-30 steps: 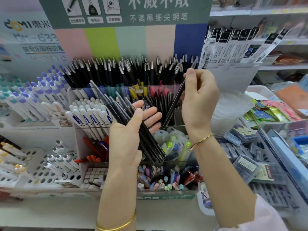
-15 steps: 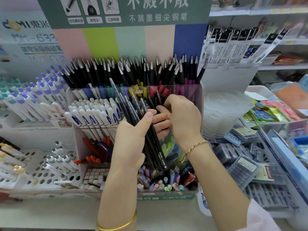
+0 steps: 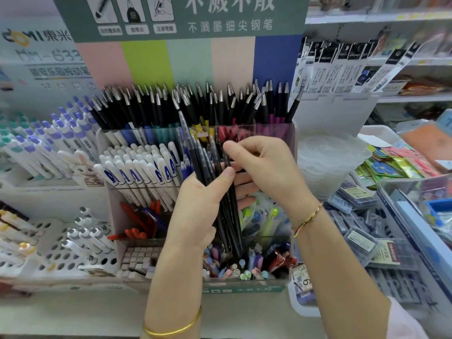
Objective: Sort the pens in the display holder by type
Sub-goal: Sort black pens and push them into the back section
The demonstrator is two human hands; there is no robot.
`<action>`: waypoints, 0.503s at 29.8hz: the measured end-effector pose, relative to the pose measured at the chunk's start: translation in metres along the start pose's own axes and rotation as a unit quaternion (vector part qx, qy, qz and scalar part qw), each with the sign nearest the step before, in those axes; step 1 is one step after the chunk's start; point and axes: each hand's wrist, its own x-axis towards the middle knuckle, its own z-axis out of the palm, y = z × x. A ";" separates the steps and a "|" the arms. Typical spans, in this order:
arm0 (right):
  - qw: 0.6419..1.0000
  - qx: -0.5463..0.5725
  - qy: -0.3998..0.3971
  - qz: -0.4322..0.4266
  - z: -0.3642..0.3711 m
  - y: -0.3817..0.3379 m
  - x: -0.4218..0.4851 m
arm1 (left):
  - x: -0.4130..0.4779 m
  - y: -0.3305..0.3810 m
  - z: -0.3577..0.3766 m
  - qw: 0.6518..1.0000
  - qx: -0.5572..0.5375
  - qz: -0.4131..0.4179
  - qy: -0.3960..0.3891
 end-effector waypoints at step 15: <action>0.937 -0.004 0.321 -0.135 -0.002 0.012 0.019 | 0.001 0.005 -0.008 0.986 0.016 0.100 0.134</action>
